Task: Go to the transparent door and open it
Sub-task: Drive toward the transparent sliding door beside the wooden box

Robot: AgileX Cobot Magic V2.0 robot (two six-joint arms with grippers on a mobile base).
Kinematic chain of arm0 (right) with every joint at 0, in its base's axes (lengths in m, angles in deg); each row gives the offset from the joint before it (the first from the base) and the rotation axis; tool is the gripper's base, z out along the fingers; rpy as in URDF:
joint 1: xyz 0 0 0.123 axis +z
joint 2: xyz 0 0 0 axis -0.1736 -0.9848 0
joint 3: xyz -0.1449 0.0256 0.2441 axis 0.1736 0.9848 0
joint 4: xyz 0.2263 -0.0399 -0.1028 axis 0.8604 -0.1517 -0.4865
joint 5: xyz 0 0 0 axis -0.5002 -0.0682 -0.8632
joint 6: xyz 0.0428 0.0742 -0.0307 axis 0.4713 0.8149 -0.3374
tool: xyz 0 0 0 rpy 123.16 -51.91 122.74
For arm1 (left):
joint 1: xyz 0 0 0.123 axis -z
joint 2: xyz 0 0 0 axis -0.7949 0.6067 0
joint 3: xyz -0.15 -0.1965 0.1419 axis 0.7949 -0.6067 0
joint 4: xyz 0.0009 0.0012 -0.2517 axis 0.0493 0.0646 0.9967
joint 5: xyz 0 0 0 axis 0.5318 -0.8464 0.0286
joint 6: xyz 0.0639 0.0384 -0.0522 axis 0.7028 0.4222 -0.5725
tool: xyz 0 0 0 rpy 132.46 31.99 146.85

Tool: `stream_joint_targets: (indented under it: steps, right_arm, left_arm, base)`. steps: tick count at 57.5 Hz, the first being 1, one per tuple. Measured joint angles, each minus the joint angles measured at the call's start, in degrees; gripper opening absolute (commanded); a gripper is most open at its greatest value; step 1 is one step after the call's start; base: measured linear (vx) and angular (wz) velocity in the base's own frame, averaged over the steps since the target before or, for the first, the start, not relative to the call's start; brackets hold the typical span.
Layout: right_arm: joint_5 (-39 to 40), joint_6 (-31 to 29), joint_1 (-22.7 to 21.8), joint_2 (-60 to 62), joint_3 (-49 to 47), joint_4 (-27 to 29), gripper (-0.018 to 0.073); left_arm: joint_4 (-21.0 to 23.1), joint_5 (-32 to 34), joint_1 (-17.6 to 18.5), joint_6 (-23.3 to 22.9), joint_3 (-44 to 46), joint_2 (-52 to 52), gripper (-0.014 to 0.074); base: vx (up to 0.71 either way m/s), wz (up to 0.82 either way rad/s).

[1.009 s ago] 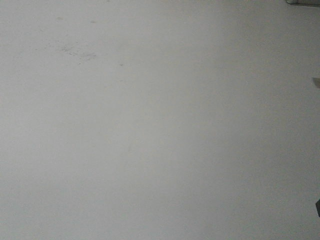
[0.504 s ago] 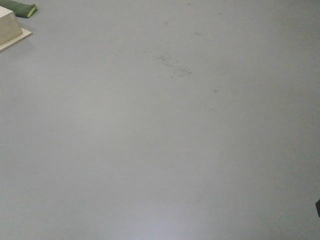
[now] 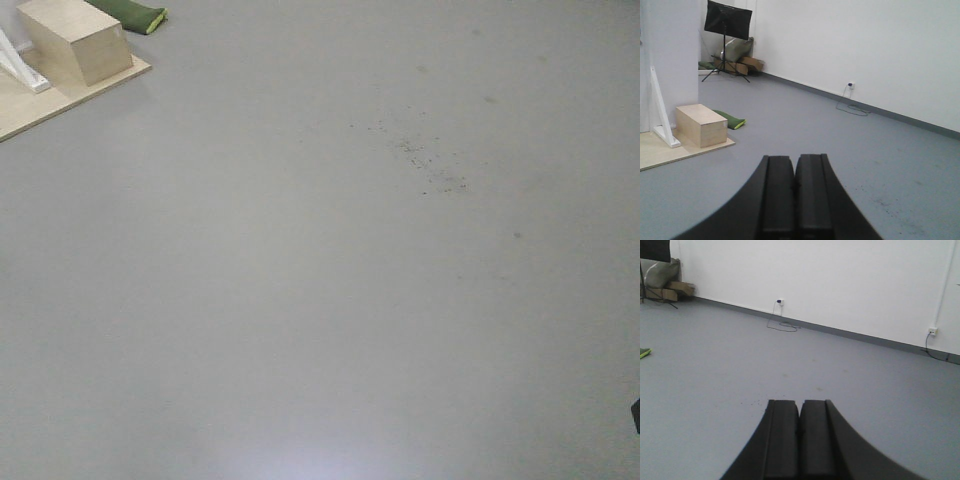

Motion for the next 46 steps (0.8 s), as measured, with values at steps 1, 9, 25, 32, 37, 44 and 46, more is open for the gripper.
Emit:
stream_joint_targets:
  steps: [1,9,25,32,37,44,46]
  right_arm:
    - [0.0,0.0,0.0,0.0,0.0,0.0,-0.0008]
    - [0.0,0.0,0.0,0.0,0.0,0.0,-0.0008]
    - [0.0,0.0,0.0,0.0,0.0,0.0,-0.0008]
    - [0.0,0.0,0.0,0.0,0.0,0.0,-0.0008]
    - [0.0,0.0,0.0,0.0,0.0,0.0,-0.0008]
    - [0.0,0.0,0.0,0.0,0.0,0.0,-0.0008]
    - [0.0,0.0,0.0,0.0,0.0,0.0,-0.0008]
  left_arm:
    - [0.0,0.0,0.0,0.0,0.0,0.0,-0.0002]
    - [0.0,0.0,0.0,0.0,0.0,0.0,-0.0002]
    - [0.0,0.0,0.0,0.0,0.0,0.0,-0.0002]
    - [0.0,0.0,0.0,0.0,0.0,0.0,-0.0002]
    - [0.0,0.0,0.0,0.0,0.0,0.0,-0.0002]
    - [0.0,0.0,0.0,0.0,0.0,0.0,-0.0002]
    - [0.0,0.0,0.0,0.0,0.0,0.0,-0.0002]
  base:
    - [0.38,0.28]
    - [0.39,0.27]
    - [0.41,0.26]
    - [0.41,0.26]
    - [0.42,0.27]
    - [0.41,0.28]
    - [0.41,0.28]
